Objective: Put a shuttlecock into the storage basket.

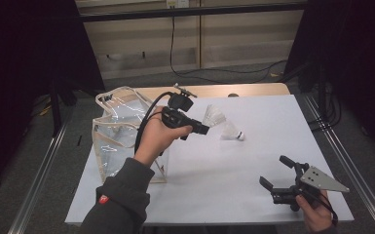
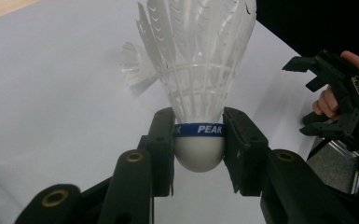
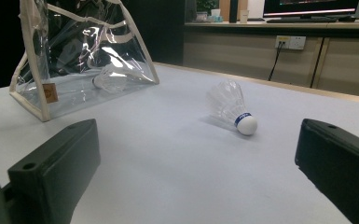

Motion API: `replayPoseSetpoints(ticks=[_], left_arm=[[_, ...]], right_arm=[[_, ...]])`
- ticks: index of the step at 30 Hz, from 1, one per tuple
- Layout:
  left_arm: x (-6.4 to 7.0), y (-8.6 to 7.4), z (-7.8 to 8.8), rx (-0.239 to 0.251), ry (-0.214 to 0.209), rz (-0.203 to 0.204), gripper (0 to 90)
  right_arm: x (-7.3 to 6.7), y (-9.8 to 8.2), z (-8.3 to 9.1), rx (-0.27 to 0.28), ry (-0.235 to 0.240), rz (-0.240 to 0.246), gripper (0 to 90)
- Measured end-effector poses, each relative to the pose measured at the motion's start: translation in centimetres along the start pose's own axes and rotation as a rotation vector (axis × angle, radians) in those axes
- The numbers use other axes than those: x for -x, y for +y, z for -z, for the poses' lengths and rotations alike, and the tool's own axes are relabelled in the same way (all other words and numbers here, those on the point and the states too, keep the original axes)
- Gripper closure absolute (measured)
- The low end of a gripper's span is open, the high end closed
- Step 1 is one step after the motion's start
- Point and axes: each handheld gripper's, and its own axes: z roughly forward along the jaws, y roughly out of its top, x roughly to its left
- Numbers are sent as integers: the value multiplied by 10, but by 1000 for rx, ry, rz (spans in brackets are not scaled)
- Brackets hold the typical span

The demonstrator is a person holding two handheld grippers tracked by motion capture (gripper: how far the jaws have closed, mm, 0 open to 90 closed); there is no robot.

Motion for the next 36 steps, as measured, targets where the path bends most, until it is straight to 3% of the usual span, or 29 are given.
replayPoseSetpoints(ticks=[7,20,36], left_arm=[[-2,3,7,-4,4,-11,657],[-5,6,17,19,22,16,657],[-10,11,29,14,47,15,657]], right_arm=[[0,0,0,0,1,3,0],[0,0,0,0,2,-2,0],[0,0,1,0,1,-1,0]])
